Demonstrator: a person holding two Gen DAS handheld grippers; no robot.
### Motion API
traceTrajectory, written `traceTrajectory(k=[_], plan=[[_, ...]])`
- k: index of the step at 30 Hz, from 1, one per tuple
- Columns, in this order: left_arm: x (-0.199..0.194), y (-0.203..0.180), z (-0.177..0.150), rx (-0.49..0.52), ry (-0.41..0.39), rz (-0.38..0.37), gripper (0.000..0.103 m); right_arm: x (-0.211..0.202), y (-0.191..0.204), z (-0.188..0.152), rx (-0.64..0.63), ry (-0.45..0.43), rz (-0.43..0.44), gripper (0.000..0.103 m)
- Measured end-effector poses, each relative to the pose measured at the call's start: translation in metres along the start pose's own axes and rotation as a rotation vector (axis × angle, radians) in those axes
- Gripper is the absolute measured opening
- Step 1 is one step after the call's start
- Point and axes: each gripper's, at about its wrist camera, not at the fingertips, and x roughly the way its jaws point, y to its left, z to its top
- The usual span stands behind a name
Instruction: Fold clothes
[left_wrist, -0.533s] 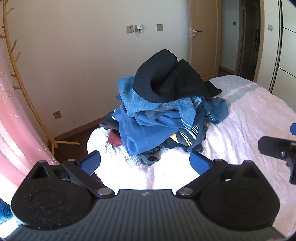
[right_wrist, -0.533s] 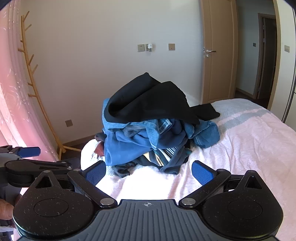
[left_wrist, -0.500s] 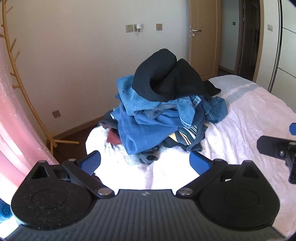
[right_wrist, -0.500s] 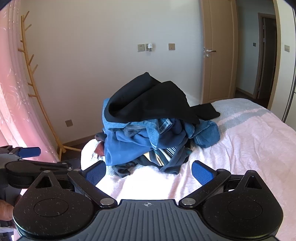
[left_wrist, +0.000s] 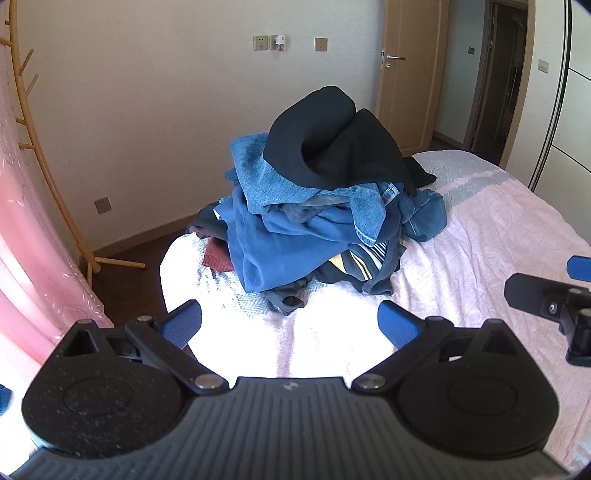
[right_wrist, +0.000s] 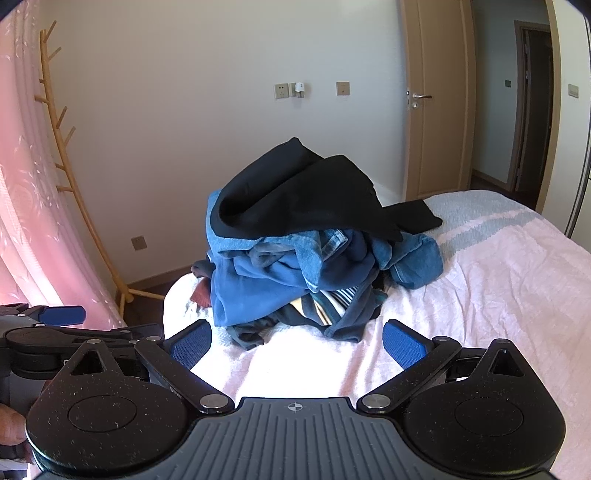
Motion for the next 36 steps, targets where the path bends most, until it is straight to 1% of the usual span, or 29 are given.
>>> traceTrajectory(k=[17, 19, 23, 28, 36], plan=[[-0.005, -0.001, 0.001, 0.025, -0.013, 0.008, 0.1, 0.004, -0.002, -0.005, 0.007, 0.008, -0.009, 0.101], [-0.006, -0.002, 0.0, 0.036, -0.018, 0.007, 0.1, 0.003, -0.003, -0.005, 0.011, -0.007, -0.003, 0.101], [-0.009, -0.003, 0.0, 0.061, -0.032, 0.009, 0.1, -0.005, -0.007, -0.005, 0.03, -0.066, 0.018, 0.101], [-0.014, -0.005, 0.006, 0.123, -0.087, 0.007, 0.1, -0.014, -0.014, -0.006, 0.021, -0.131, -0.002, 0.101], [-0.02, -0.008, 0.025, 0.239, -0.187, -0.019, 0.101, -0.019, -0.03, 0.003, -0.009, -0.145, -0.024, 0.101]])
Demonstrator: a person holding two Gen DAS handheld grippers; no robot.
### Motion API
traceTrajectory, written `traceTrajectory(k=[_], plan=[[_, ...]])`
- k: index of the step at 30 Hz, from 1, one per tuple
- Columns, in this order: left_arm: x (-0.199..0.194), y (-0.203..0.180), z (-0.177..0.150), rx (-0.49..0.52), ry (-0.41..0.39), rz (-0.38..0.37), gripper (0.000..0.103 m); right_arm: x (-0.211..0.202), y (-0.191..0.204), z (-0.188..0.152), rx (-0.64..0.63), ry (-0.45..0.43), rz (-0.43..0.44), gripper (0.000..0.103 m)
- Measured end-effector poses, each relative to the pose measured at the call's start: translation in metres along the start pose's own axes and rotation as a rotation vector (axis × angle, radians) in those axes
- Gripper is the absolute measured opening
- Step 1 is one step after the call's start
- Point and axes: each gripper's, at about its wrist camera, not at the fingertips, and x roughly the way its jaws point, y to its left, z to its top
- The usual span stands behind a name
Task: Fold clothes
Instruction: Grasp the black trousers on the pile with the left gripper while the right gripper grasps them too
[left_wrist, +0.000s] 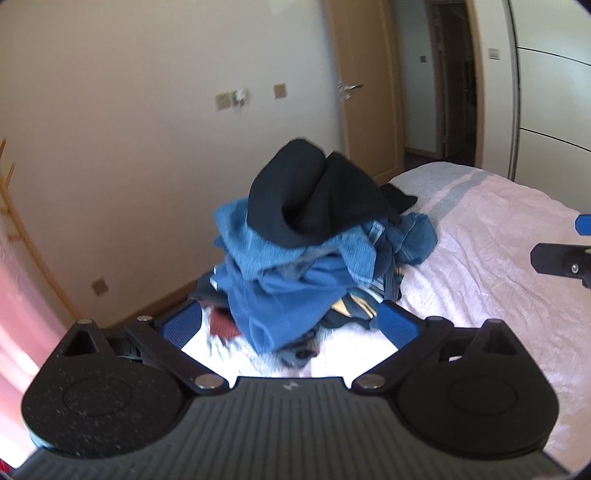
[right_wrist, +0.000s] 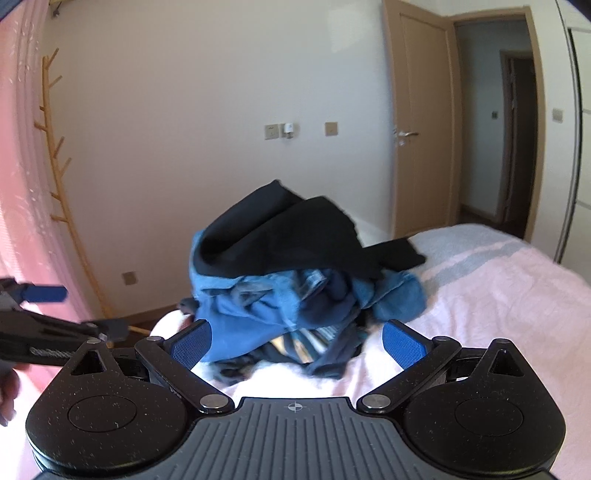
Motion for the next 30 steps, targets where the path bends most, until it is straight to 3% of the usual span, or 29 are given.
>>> traceTrajectory(k=[6, 9, 13, 17, 20, 21, 25, 27, 30], plan=[[0.014, -0.006, 0.015, 0.181, -0.04, 0.002, 0.101, -0.002, -0.019, 0.006, -0.023, -0.022, -0.022, 0.101], [0.034, -0.015, 0.019, 0.359, -0.065, -0.022, 0.101, 0.008, -0.03, 0.006, -0.026, -0.026, -0.067, 0.101], [0.079, -0.027, 0.013, 0.685, -0.169, -0.049, 0.101, 0.038, -0.044, 0.008, -0.039, -0.022, -0.122, 0.101], [0.126, -0.015, 0.019, 0.784, -0.203, -0.094, 0.099, 0.085, -0.056, 0.012, -0.041, -0.015, -0.182, 0.1], [0.161, -0.006, 0.023, 0.859, -0.229, -0.128, 0.083, 0.129, -0.062, 0.014, -0.056, 0.02, -0.2, 0.089], [0.172, -0.003, 0.024, 0.884, -0.237, -0.14, 0.07, 0.145, -0.064, 0.015, -0.06, 0.039, -0.202, 0.083], [0.219, 0.009, 0.03, 0.983, -0.271, -0.185, 0.022, 0.202, -0.068, 0.019, -0.089, 0.083, -0.212, 0.082], [0.235, 0.018, 0.04, 0.993, -0.298, -0.203, 0.012, 0.228, -0.067, 0.02, -0.156, 0.086, -0.215, 0.082], [0.236, 0.044, 0.087, 0.846, -0.355, -0.226, 0.011, 0.265, -0.065, 0.018, -0.275, 0.09, -0.218, 0.082]])
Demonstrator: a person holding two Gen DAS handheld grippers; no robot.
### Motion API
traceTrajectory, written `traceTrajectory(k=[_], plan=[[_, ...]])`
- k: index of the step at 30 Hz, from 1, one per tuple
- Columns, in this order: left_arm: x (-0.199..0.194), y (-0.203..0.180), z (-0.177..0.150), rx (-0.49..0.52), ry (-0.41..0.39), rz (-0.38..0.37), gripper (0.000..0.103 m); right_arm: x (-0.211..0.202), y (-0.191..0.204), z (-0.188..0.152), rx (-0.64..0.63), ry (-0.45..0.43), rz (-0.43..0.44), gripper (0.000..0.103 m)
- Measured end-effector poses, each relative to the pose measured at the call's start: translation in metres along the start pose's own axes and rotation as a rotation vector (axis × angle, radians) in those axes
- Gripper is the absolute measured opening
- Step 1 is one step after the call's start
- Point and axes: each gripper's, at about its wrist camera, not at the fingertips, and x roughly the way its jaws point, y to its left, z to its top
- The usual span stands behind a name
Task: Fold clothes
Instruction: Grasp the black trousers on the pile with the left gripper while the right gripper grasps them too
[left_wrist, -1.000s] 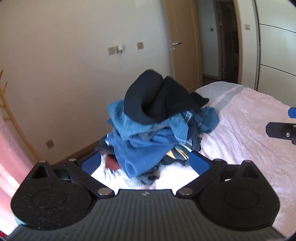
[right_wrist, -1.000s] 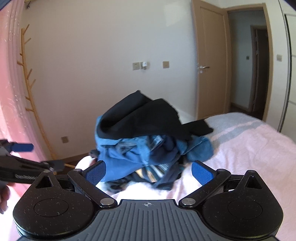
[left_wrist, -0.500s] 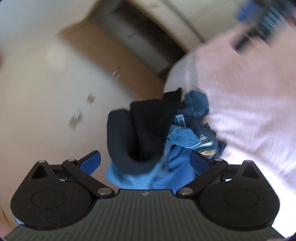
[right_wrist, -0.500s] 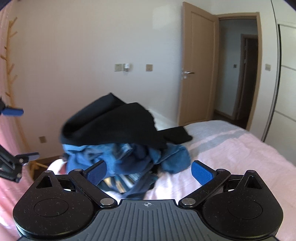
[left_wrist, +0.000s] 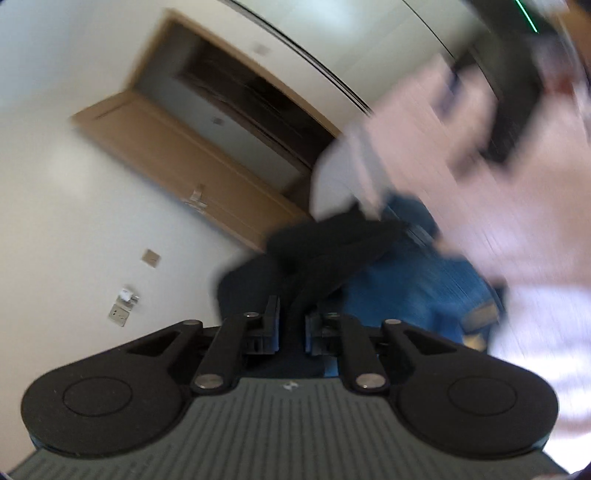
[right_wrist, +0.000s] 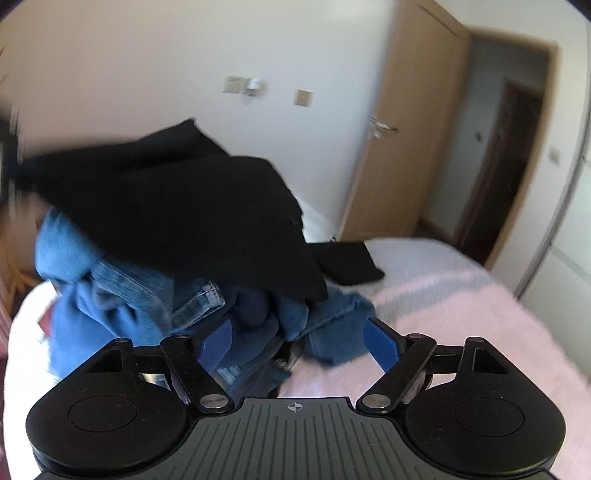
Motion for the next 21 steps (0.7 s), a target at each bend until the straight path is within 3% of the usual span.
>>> traceTrajectory(k=[4, 11, 13, 15, 17, 19, 20, 21], plan=[[0.012, 0.045, 0.006, -0.093, -0.026, -0.01, 0.011, 0.056, 0.004, 0.0, -0.139, 0.004, -0.032, 0.082], [0.025, 0.063, 0.002, -0.138, -0.035, -0.044, 0.011, 0.154, 0.01, -0.011, -0.284, 0.012, -0.032, 0.081], [0.021, 0.067, 0.003, -0.142, -0.038, -0.046, 0.011, 0.178, 0.013, -0.02, -0.353, 0.007, -0.033, 0.073], [0.017, 0.072, 0.004, -0.139, -0.04, -0.048, 0.011, 0.199, 0.013, -0.026, -0.402, 0.013, -0.03, 0.055], [0.021, 0.073, 0.005, -0.129, -0.042, -0.048, 0.011, 0.22, 0.012, -0.031, -0.451, 0.02, -0.026, 0.044], [0.021, 0.074, 0.003, -0.126, -0.046, -0.04, 0.011, 0.216, 0.001, -0.03, -0.463, 0.015, -0.055, 0.029], [0.021, 0.075, 0.003, -0.125, -0.05, -0.032, 0.01, 0.213, -0.004, -0.029, -0.466, 0.012, -0.072, 0.012], [0.02, 0.076, 0.005, -0.123, -0.055, -0.021, 0.01, 0.21, -0.01, -0.028, -0.469, 0.008, -0.089, 0.007]])
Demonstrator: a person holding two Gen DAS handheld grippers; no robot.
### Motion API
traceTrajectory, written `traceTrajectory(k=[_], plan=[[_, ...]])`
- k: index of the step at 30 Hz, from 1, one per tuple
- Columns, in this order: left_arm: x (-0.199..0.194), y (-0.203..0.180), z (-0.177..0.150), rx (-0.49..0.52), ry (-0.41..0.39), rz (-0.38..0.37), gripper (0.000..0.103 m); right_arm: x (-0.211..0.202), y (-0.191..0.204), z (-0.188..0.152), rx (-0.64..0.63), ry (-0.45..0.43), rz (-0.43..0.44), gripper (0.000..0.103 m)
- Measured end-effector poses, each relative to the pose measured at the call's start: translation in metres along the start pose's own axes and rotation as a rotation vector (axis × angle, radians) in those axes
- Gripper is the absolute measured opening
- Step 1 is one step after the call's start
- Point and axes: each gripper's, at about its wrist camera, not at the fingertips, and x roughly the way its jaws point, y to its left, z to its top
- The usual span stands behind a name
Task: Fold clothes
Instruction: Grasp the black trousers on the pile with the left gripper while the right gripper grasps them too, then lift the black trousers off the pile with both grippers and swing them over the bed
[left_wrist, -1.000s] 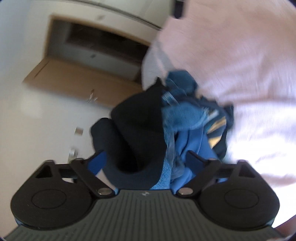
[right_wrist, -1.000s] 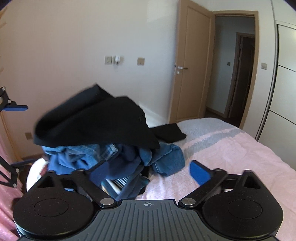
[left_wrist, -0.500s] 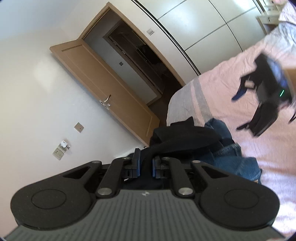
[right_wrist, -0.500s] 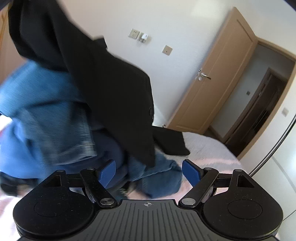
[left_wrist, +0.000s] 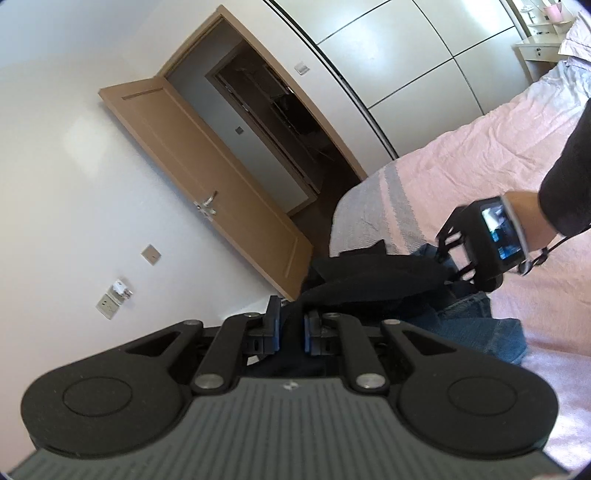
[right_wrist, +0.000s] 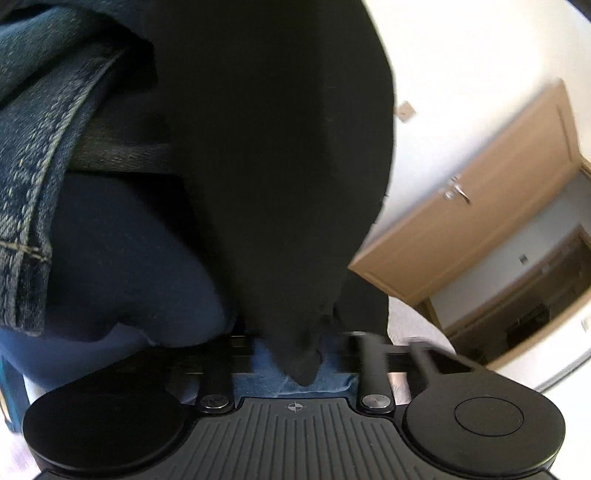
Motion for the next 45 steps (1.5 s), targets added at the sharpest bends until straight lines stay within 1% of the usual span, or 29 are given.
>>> traceTrajectory(k=[4, 8, 12, 14, 16, 18, 19, 21, 23, 26, 28, 29, 30, 32, 33, 34, 35, 36, 38, 40, 42, 43, 44, 45], plan=[[-0.002, 0.011, 0.01, -0.005, -0.036, 0.016, 0.01, -0.01, -0.023, -0.007, -0.013, 0.001, -0.068, 0.004], [-0.001, 0.02, 0.031, 0.003, -0.112, 0.024, 0.01, -0.048, -0.081, -0.017, 0.074, -0.003, -0.194, 0.002], [-0.003, 0.021, 0.061, 0.014, -0.207, 0.019, 0.01, -0.111, -0.144, -0.032, 0.177, -0.015, -0.352, 0.002], [-0.007, 0.016, 0.078, 0.02, -0.251, 0.006, 0.01, -0.148, -0.165, -0.044, 0.201, -0.009, -0.415, 0.002], [-0.015, 0.005, 0.096, 0.026, -0.298, -0.012, 0.007, -0.188, -0.182, -0.06, 0.225, 0.007, -0.465, 0.002], [-0.026, -0.008, 0.113, 0.03, -0.347, -0.031, 0.005, -0.231, -0.191, -0.081, 0.242, 0.032, -0.507, 0.002], [-0.032, -0.015, 0.121, 0.028, -0.371, -0.038, 0.001, -0.254, -0.192, -0.093, 0.25, 0.047, -0.531, 0.002], [-0.05, -0.028, 0.136, 0.025, -0.432, -0.02, 0.0, -0.3, -0.191, -0.118, 0.278, 0.084, -0.569, 0.002], [-0.069, -0.039, 0.151, 0.003, -0.482, -0.022, 0.0, -0.35, -0.185, -0.148, 0.305, 0.129, -0.608, 0.002], [-0.096, -0.063, 0.167, -0.015, -0.51, -0.063, 0.0, -0.415, -0.16, -0.19, 0.307, 0.197, -0.622, 0.002], [-0.11, -0.094, 0.167, 0.007, -0.499, -0.119, 0.0, -0.456, -0.134, -0.223, 0.333, 0.243, -0.621, 0.002], [-0.115, -0.113, 0.163, 0.021, -0.481, -0.159, 0.001, -0.485, -0.123, -0.227, 0.352, 0.267, -0.622, 0.002], [-0.118, -0.133, 0.157, 0.036, -0.463, -0.203, 0.005, -0.515, -0.113, -0.226, 0.372, 0.292, -0.623, 0.002], [-0.124, -0.18, 0.137, 0.099, -0.419, -0.304, 0.01, -0.575, -0.092, -0.225, 0.413, 0.34, -0.626, 0.002], [-0.127, -0.203, 0.126, 0.126, -0.397, -0.353, 0.02, -0.606, -0.082, -0.225, 0.434, 0.365, -0.627, 0.002], [-0.13, -0.227, 0.113, 0.145, -0.376, -0.399, 0.04, -0.623, -0.073, -0.231, 0.467, 0.397, -0.627, 0.002], [-0.133, -0.249, 0.1, 0.164, -0.357, -0.451, 0.048, -0.637, -0.065, -0.24, 0.505, 0.43, -0.627, 0.002], [-0.135, -0.271, 0.087, 0.183, -0.34, -0.508, 0.052, -0.65, -0.056, -0.242, 0.531, 0.462, -0.626, 0.002], [-0.137, -0.315, 0.062, 0.259, -0.323, -0.598, 0.054, -0.678, -0.043, -0.242, 0.56, 0.52, -0.63, 0.002], [-0.136, -0.355, 0.043, 0.313, -0.326, -0.659, 0.056, -0.695, -0.032, -0.236, 0.588, 0.568, -0.645, 0.002], [-0.132, -0.393, 0.034, 0.325, -0.315, -0.726, 0.057, -0.71, -0.022, -0.226, 0.623, 0.607, -0.663, 0.002], [-0.133, -0.412, 0.03, 0.331, -0.317, -0.757, 0.058, -0.715, -0.022, -0.215, 0.634, 0.624, -0.671, 0.002], [-0.134, -0.43, 0.024, 0.337, -0.328, -0.781, 0.06, -0.719, -0.023, -0.202, 0.643, 0.64, -0.68, 0.002], [-0.136, -0.446, 0.017, 0.351, -0.348, -0.795, 0.065, -0.727, -0.019, -0.197, 0.651, 0.652, -0.686, 0.002]])
